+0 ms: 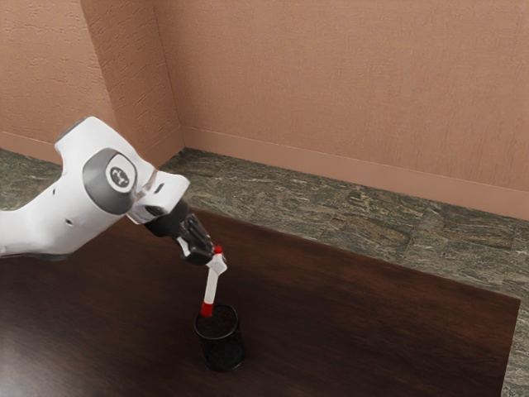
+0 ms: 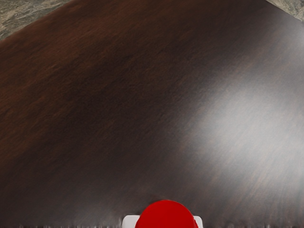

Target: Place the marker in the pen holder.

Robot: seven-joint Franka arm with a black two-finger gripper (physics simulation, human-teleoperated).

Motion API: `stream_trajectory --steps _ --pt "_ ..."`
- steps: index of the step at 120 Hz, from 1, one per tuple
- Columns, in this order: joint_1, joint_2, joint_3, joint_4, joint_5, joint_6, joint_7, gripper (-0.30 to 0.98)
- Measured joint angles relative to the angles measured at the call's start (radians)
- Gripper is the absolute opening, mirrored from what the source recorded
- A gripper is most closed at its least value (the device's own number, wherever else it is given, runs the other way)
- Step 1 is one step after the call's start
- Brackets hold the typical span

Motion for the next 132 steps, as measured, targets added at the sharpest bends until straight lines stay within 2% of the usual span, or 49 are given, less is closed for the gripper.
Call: stream_trajectory --steps 28,51,88,107,120,124,132 --pt "-0.023 0.035 -0.016 -0.022 -0.038 0.019 0.083 -0.09" --pt "-0.009 0.100 -0.049 -0.035 -0.045 0.057 0.139 -0.09" --pt "-0.016 0.123 -0.067 -0.081 -0.048 0.075 0.218 -0.06" --pt "-0.023 0.121 -0.068 -0.073 -0.048 0.065 0.254 0.28" --pt "-0.047 0.075 -0.065 -0.032 -0.041 0.060 0.272 0.44" --pt "-0.053 0.066 -0.064 -0.010 -0.022 0.058 0.273 0.48" --pt "-0.056 0.059 -0.061 0.064 0.082 0.044 0.258 0.53"
